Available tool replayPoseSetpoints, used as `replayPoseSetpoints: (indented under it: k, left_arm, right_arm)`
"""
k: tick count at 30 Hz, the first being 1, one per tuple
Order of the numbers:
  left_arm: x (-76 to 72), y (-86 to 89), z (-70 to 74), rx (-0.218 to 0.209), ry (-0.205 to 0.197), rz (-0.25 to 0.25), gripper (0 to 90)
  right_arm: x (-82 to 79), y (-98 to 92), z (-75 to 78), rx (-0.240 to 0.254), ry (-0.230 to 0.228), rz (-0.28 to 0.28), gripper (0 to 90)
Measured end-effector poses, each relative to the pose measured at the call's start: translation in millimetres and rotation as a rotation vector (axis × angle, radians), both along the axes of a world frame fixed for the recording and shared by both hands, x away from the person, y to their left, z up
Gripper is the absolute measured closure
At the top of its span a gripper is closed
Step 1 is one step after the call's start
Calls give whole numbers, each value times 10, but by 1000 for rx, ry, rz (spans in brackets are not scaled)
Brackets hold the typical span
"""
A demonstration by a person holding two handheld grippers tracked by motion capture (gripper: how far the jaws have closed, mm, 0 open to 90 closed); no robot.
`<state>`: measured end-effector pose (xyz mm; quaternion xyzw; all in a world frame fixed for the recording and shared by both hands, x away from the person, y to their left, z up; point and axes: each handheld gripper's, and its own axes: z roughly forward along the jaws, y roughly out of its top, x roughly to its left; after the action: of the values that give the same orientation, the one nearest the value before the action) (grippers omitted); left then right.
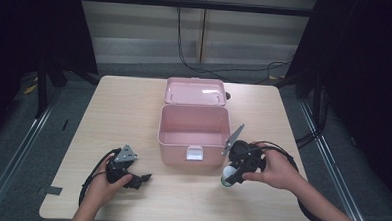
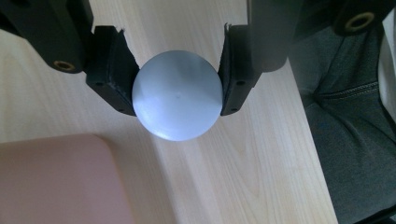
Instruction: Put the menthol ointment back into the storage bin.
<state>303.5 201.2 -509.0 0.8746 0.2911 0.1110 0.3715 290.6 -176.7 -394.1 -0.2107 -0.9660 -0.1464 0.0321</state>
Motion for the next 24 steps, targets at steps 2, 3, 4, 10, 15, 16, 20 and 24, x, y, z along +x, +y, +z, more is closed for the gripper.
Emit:
replayPoseSetpoints:
  k: [2,3,4,10,15,16,20,24]
  left_arm:
    - [0,0,0,0,0,0,84]
    - [0,0,0,0,0,0,84]
    - [2,2,1,3,-3,-1,84]
    - [1,0,0,0,-1,0,84]
    - [-1,-3,-2,-5,-1,3,85]
    - [-1,-3,-2,-5,-1,3,84]
    - [0,-2,-1,-3,-4,3,84]
    - [0,-2,-1,-4,-4,3,84]
  right_arm:
    - [18,-1,52,4,0,8,505]
    - [22,2,79,5,-1,6,505]
    - [30,4,107,5,-3,7,505]
    - [73,22,263,4,-7,-6,505]
    - [109,46,376,-5,-2,8,505]
    - [115,54,398,-9,-1,5,505]
    - [149,84,491,-3,-5,8,505]
    - [189,109,588,-11,-5,8,505]
